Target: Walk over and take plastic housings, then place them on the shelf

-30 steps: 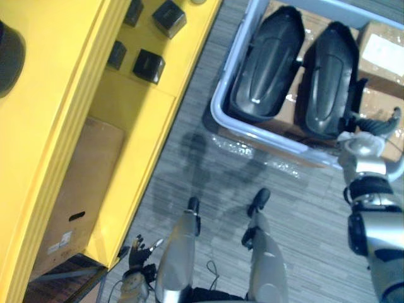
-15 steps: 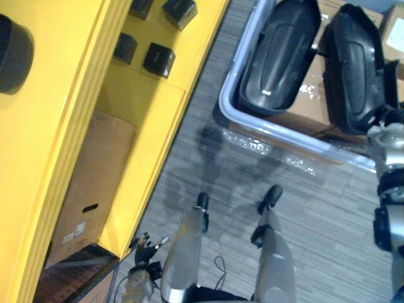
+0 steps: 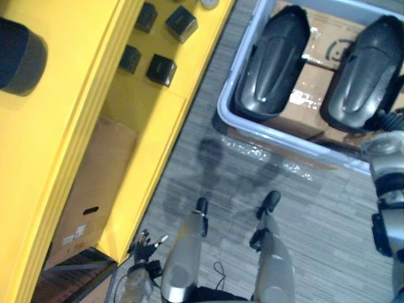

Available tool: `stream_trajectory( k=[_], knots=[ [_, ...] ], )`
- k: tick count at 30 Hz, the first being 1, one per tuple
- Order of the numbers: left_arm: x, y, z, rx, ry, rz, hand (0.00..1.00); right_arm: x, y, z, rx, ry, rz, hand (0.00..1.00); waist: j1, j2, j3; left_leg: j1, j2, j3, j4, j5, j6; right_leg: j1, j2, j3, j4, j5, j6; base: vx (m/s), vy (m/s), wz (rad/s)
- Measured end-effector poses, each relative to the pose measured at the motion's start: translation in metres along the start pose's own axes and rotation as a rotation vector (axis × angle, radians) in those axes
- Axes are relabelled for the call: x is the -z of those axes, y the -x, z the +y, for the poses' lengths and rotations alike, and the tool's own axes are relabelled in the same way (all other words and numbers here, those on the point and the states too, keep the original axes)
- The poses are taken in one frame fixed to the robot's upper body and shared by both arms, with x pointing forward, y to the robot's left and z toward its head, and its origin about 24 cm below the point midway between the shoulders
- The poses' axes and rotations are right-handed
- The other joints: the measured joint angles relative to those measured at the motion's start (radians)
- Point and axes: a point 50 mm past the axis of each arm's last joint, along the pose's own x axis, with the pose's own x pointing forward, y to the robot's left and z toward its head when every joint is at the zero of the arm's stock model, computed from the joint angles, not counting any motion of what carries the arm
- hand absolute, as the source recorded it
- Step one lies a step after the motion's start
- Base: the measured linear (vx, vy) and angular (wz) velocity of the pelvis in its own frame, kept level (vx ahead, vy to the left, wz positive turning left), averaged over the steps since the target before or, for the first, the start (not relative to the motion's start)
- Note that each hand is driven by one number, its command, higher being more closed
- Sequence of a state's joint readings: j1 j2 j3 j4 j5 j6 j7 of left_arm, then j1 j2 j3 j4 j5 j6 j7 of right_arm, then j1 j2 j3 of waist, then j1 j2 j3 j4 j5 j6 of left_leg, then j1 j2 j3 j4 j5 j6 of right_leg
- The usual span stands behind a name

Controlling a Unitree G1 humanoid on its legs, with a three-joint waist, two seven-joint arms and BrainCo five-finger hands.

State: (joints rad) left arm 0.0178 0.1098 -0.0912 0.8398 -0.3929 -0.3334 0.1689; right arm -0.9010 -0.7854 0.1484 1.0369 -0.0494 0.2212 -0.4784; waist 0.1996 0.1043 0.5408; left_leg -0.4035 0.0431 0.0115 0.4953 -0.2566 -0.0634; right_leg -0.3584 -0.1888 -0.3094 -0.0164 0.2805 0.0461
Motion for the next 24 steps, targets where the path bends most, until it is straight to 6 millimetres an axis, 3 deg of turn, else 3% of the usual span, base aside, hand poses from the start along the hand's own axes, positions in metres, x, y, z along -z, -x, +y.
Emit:
stream_trajectory(
  k=[5,9,12,14,15,18,20,24],
  knots=[
    [-0.022,0.002,-0.007,0.046,0.042,-0.126,0.0,0.004,0.015,0.022,-0.054,-0.048,-0.021,1.0,-0.023,-0.035,0.001,0.089,0.007,0.007,-0.046,0.001,-0.002,0.084,0.012,-0.005,-0.048,0.014,0.011,0.08,-0.016,-0.04],
    [-0.063,0.008,-0.012,0.085,0.109,-0.301,0.0,0.013,0.031,0.035,-0.049,-0.11,-0.038,1.0,-0.027,-0.082,-0.017,0.182,0.02,0.029,-0.101,0.001,-0.003,0.145,0.028,0.006,-0.063,0.016,0.009,0.1,-0.02,-0.15],
    [-0.091,0.01,-0.009,0.096,0.119,-0.398,0.0,0.031,0.051,0.049,-0.044,-0.14,-0.02,1.0,-0.04,-0.137,-0.089,0.234,0.027,0.051,-0.149,0.004,-0.005,0.164,0.035,0.004,-0.064,0.002,0.006,0.11,-0.009,-0.16],
    [-0.101,0.012,-0.01,0.117,0.102,-0.424,0.0,0.045,0.065,0.056,-0.049,-0.134,-0.018,1.0,-0.053,-0.151,-0.14,0.276,0.033,0.051,-0.176,0.004,-0.005,0.196,0.038,-0.007,-0.064,-0.017,0.012,0.16,0.002,0.01],
    [-0.108,0.015,-0.012,0.132,0.098,-0.447,0.0,0.059,0.076,0.06,-0.061,-0.113,-0.006,1.0,-0.063,-0.157,-0.19,0.3,0.034,0.051,-0.193,0.004,-0.006,0.213,0.04,-0.018,-0.064,-0.028,0.014,0.17,0.007,0.06],
    [-0.123,0.022,-0.018,0.171,0.103,-0.484,0.0,0.071,0.093,0.067,-0.073,-0.091,-0.007,1.0,-0.079,-0.151,-0.262,0.366,0.045,0.058,-0.234,0.008,-0.008,0.255,0.046,-0.022,-0.064,-0.032,0.012,0.15,0.008,-0.08],
    [-0.13,0.024,-0.023,0.197,0.103,-0.496,0.0,0.069,0.097,0.067,-0.064,-0.097,-0.027,1.0,-0.079,-0.151,-0.299,0.388,0.043,0.082,-0.251,0.011,-0.007,0.26,0.045,-0.022,-0.065,-0.033,0.011,0.04,0.012,-0.21],
    [-0.136,0.019,-0.03,0.215,0.089,-0.45,0.0,0.046,0.099,0.053,-0.003,-0.149,-0.146,1.0,-0.09,-0.153,-0.32,0.425,0.041,0.099,-0.268,0.019,-0.012,0.28,0.043,-0.02,-0.07,-0.035,0.01,-0.01,-0.02,-0.1]
  ],
)
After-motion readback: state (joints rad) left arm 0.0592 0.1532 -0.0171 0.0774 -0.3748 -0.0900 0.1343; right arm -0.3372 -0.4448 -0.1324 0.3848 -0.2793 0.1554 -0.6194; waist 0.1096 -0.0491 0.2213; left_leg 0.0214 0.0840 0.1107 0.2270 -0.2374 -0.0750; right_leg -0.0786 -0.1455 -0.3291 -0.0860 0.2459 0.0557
